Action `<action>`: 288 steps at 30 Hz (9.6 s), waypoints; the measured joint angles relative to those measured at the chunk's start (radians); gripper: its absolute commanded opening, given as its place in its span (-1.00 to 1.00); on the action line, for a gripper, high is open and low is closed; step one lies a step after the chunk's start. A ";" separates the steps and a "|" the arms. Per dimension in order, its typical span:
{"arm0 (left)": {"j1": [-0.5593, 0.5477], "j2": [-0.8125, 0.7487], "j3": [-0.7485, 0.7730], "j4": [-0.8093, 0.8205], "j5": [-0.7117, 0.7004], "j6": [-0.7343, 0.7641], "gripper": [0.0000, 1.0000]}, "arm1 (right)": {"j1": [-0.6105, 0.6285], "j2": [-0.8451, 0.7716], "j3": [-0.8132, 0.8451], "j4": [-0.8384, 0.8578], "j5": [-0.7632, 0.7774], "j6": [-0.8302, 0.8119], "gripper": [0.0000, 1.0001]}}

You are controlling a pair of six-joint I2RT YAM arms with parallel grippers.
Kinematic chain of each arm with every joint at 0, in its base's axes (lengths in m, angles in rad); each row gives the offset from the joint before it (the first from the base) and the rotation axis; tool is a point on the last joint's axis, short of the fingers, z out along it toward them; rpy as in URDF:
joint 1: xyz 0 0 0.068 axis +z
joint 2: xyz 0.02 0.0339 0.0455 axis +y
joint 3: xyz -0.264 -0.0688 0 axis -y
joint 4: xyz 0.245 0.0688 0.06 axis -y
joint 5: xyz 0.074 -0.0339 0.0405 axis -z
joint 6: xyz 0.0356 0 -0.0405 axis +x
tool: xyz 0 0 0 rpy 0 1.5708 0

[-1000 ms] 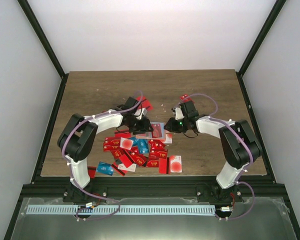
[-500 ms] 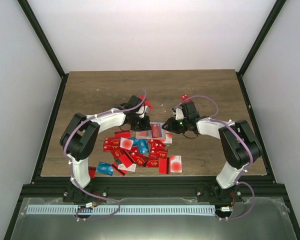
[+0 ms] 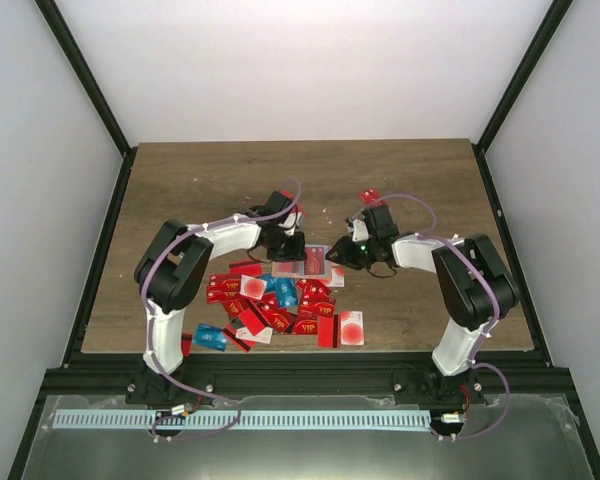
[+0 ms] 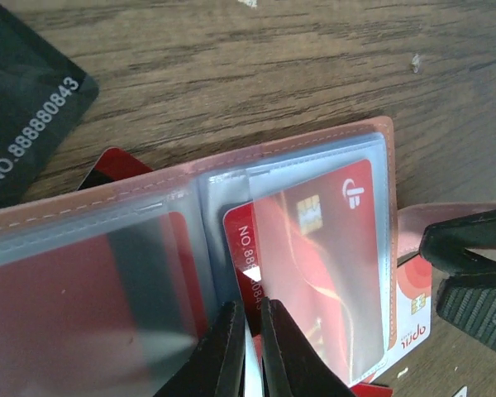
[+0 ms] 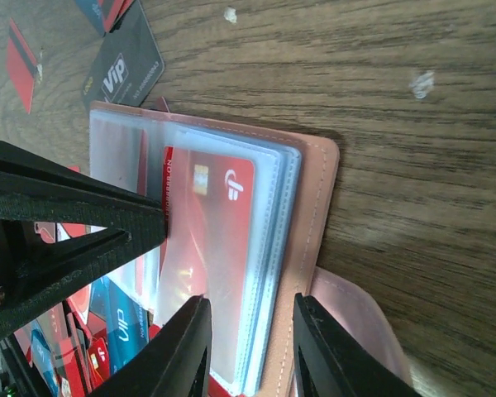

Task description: Put the credit cards into the card holder

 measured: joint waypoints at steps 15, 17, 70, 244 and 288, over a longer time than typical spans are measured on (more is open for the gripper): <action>-0.008 0.023 0.025 0.008 0.003 0.000 -0.84 | -0.016 0.059 0.037 -0.002 -0.014 -0.006 -0.40; -0.009 0.021 0.025 0.002 -0.001 0.000 -0.84 | -0.016 0.059 0.037 -0.001 -0.015 -0.006 -0.40; -0.040 0.007 -0.005 0.012 -0.026 0.015 -0.92 | -0.016 0.070 0.037 0.068 -0.135 0.029 -0.42; -0.317 -0.659 -0.633 0.390 -0.091 -0.369 -0.92 | 0.311 -0.632 -0.294 -0.241 0.061 0.167 -0.38; 0.071 -0.156 -0.312 0.352 0.218 -0.006 -0.92 | -0.019 0.036 -0.045 0.057 -0.053 0.028 -0.55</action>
